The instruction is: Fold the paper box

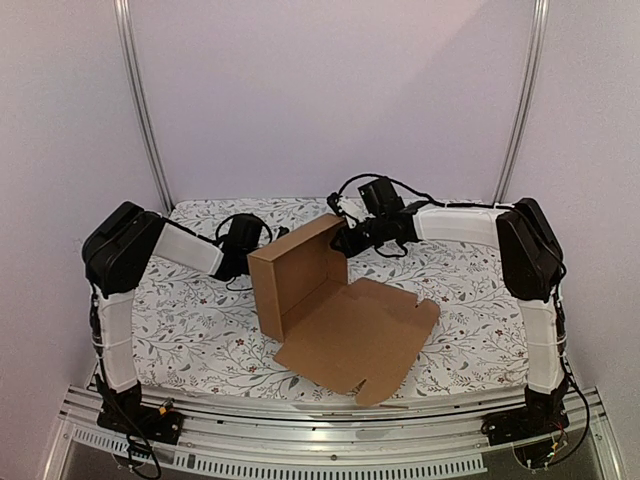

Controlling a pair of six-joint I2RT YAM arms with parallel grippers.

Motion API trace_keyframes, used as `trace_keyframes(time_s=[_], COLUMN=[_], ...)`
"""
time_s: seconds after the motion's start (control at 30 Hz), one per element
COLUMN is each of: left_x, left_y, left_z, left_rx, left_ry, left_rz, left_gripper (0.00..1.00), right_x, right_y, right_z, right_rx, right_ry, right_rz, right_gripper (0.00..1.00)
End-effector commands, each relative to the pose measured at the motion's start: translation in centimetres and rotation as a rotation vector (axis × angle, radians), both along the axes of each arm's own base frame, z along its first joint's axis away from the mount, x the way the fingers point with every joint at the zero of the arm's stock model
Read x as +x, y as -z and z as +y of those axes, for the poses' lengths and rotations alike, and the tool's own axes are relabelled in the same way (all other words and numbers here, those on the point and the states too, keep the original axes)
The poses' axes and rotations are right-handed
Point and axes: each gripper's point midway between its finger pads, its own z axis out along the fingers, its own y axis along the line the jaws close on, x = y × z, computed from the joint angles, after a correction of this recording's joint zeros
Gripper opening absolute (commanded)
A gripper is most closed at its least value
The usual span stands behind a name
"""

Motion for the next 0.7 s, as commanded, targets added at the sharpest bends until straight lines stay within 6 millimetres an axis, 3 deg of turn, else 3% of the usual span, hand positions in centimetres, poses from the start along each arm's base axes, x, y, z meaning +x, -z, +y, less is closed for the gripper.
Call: trace_keyframes(time_s=[0.0, 0.17, 0.4, 0.53, 0.67], left_x=[-4.8, -5.3, -3.7, -3.0, -2.4], left_y=[-6.3, -5.8, -4.4, -3.4, -3.0], left_z=[-5.9, -5.8, -3.6, -2.4, -0.9], left_rx=[-0.108, -0.1, -0.111, -0.115, -0.125], left_ry=[0.199, 0.197, 0.108, 0.076, 0.04], left_rz=[-0.111, -0.106, -0.102, -0.088, -0.082], left_gripper=[0.52, 0.52, 0.52, 0.52, 0.52], right_x=[-0.4, -1.4, -2.7, -2.5, -2.8], right_y=[4.9, 5.3, 3.7, 3.4, 2.2], right_z=[-1.0, -0.7, -0.6, -1.9, -2.8], right_rx=[-0.12, -0.093, 0.034, 0.016, -0.031], right_ry=[0.123, 0.117, 0.038, 0.046, 0.027], right_rz=[0.142, 0.213, 0.319, 0.32, 0.324], right_gripper=[0.01, 0.02, 0.12, 0.17, 0.36])
